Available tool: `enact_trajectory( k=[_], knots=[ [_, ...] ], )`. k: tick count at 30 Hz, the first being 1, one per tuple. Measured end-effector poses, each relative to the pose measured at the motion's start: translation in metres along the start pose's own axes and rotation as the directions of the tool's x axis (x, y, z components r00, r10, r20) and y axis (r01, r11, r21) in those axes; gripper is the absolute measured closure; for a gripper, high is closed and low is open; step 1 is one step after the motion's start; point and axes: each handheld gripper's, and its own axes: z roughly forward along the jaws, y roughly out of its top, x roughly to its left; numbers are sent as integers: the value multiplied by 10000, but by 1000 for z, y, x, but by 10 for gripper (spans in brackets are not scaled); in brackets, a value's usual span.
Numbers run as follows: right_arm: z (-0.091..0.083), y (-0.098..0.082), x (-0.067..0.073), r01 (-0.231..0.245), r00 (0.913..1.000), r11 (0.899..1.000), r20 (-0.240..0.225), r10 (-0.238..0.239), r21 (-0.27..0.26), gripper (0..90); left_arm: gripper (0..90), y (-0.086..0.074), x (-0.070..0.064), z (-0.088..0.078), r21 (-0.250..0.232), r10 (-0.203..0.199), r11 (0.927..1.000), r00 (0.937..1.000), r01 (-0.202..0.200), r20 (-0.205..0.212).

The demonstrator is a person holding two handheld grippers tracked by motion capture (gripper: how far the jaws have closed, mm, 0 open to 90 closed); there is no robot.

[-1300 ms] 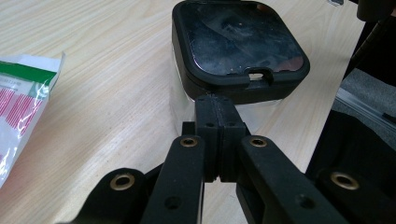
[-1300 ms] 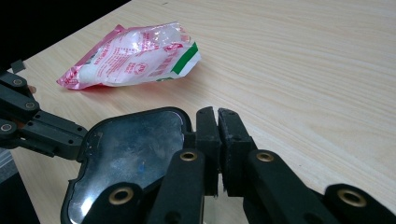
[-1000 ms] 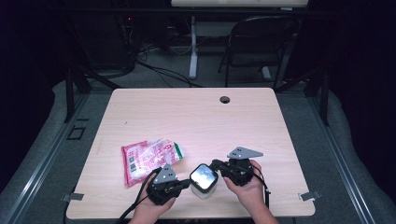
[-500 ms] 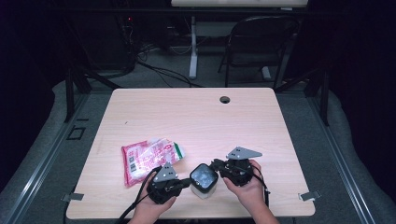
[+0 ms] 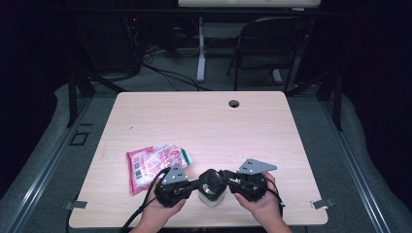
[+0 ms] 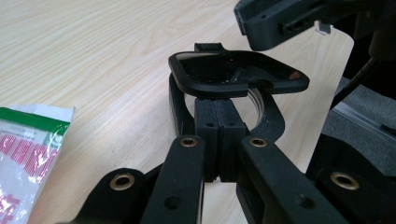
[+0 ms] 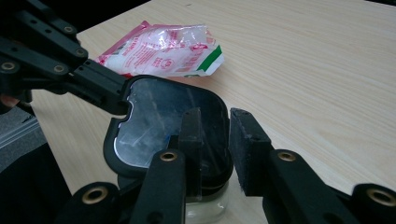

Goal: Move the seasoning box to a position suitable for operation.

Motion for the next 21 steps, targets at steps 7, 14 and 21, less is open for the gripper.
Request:
enact_trajectory(
  k=[7, 14, 21],
  knots=[
    [-7, -4, 2, -76, 10000, 9999, -55, 75, -130, 740, 900, 9, 1, -2, -123, 20, 9999, 9999, -21, -113],
    [-15, -13, 0, -256, 9997, 9991, 44, 258, -325, 732, 900, 13, 3, -3, -243, -19, 9997, 9999, 15, -159],
    [-20, -20, 1, -275, 9996, 9992, -50, 273, -300, 675, 898, 18, 3, -1, -352, 24, 9994, 10000, -25, -20]
  ],
)
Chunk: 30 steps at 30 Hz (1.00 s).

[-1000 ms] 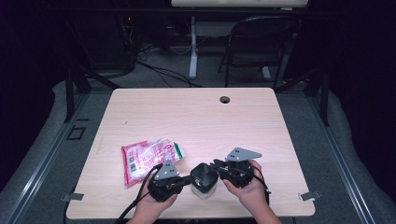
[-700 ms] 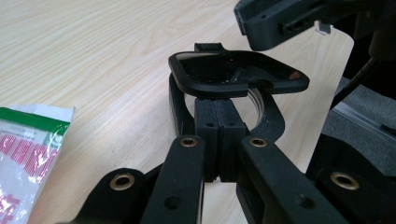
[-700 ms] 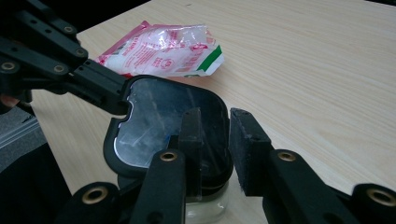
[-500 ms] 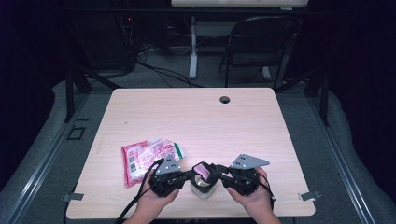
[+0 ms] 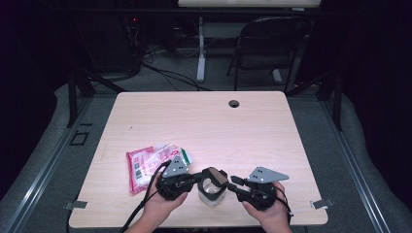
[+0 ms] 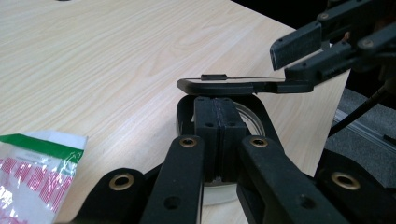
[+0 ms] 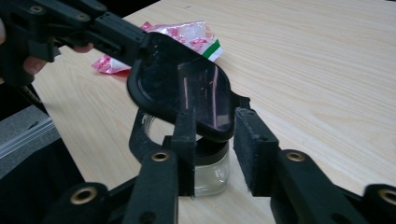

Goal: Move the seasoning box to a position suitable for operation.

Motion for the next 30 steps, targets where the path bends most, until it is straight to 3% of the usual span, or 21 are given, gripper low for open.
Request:
enact_trajectory(
  k=[6, 10, 13, 20, 30],
  knots=[
    [-2, -2, 4, 290, 9996, 9996, 36, -290, -9, 601, 891, 4, -1, 1, 14, 88, 10000, 10000, -88, 31],
    [0, -3, 4, 433, 9989, 9988, -207, -428, 219, 571, 885, 6, -1, 1, -108, 75, 9999, 10000, -74, 18],
    [3, -3, 8, 530, 9986, 9983, -29, -529, 225, 558, 881, 7, -2, 1, -118, 116, 9999, 9999, -116, 1],
    [9, -2, 8, 469, 9987, 9989, 188, -470, 36, 640, 850, 5, -1, 0, -114, 109, 9999, 9998, -111, -166],
    [10, -1, 7, 519, 9985, 9986, 195, -518, -39, 654, 715, -8, 6, 6, 8, -179, 9998, 9988, 179, -459]
  ],
)
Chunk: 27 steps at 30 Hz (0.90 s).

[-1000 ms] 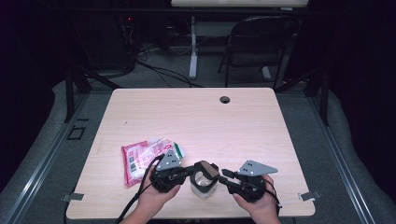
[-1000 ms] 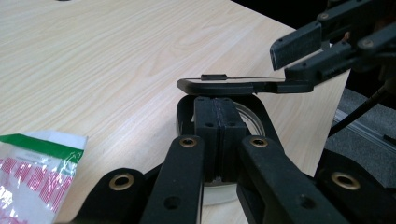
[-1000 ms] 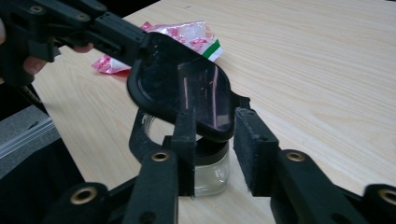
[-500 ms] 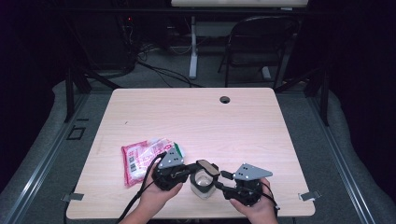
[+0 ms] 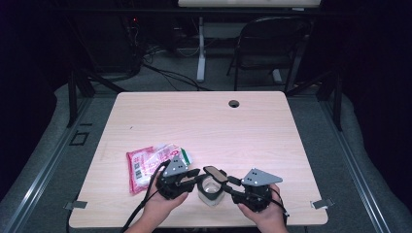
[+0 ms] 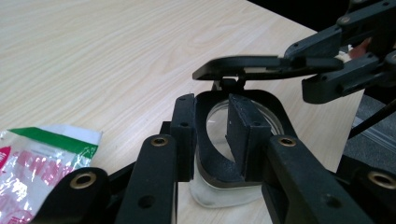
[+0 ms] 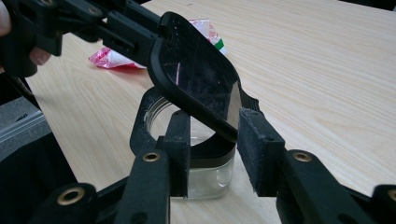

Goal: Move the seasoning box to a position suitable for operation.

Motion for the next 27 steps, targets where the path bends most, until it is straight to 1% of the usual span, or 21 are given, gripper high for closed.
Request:
enact_trajectory(
  k=[1, 5, 7, 13, 14, 15, 18, 20, 21, 27],
  knots=[
    [0, 0, 0, 0, 10000, 10000, 0, 0, 0, 654, 715, -1, 0, 2, -21, 5, 10000, 10000, -5, -15],
    [0, 0, 0, 2, 10000, 10000, -7, -2, -31, 662, 703, -5, 0, 5, 167, -31, 9999, 10000, 31, -9],
    [0, 0, 0, -15, 10000, 10000, -6, 15, -47, 665, 684, -6, 0, 8, 167, -119, 9998, 9999, 118, 23],
    [-1, 0, -1, -6, 10000, 10000, 15, 6, -32, 677, 671, -10, 1, 13, 449, -263, 9987, 9996, 258, 108],
    [-1, 0, -1, -11, 10000, 10000, 9, 11, -50, 678, 671, -10, 0, 14, 483, -255, 9985, 9996, 259, -92],
    [-1, 0, -1, -12, 10000, 10000, 4, 12, -51, 679, 671, -10, 1, 15, 522, -261, 9983, 9996, 254, 128],
    [-1, 0, -1, -40, 10000, 10000, 15, 40, -80, 681, 674, -12, 1, 17, 602, -302, 9978, 9994, 292, 169],
    [-1, 0, -1, -42, 10000, 9999, 28, 43, -99, 683, 686, -13, 1, 18, 651, -400, 9971, 9989, 385, 229],
    [-1, 0, -1, -51, 10000, 9999, 33, 52, -106, 685, 698, -13, 1, 18, 631, -436, 9971, 9988, 420, 242],
    [-1, 0, -3, -123, 9999, 9998, 48, 124, -163, 706, 706, -14, 1, 19, 563, -428, 9975, 9990, 418, 161]
  ],
)
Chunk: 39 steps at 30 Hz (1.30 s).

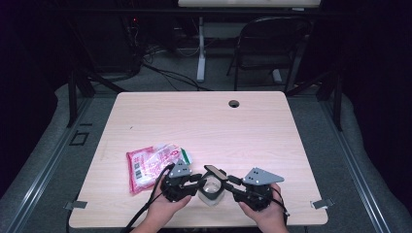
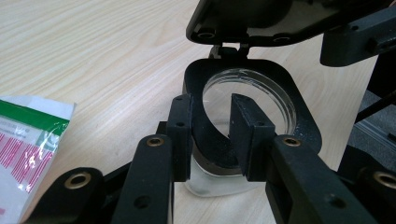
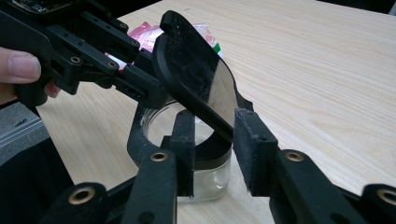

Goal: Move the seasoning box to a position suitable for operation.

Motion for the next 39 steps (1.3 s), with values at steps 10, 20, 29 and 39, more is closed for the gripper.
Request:
enact_trajectory(
  k=[10, 20, 29, 39],
  knots=[
    [-2, 1, -5, -181, 9997, 9997, 144, 184, -157, 769, 707, -1, 0, 0, -89, 67, 9999, 10000, -67, 60],
    [-4, 1, -14, -579, 9977, 9976, 341, 592, -381, 831, 710, -1, -1, 0, -51, 165, 9999, 9999, -165, 38],
    [-4, 0, -23, -1126, 9929, 9925, 335, 1143, -477, 853, 711, -1, -1, 0, -112, 184, 9998, 9998, -185, -13],
    [-3, -1, -28, -1608, 9866, 9857, 187, 1619, -506, 858, 710, -2, -1, 0, -92, 147, 9999, 9999, -146, 10]
  ],
)
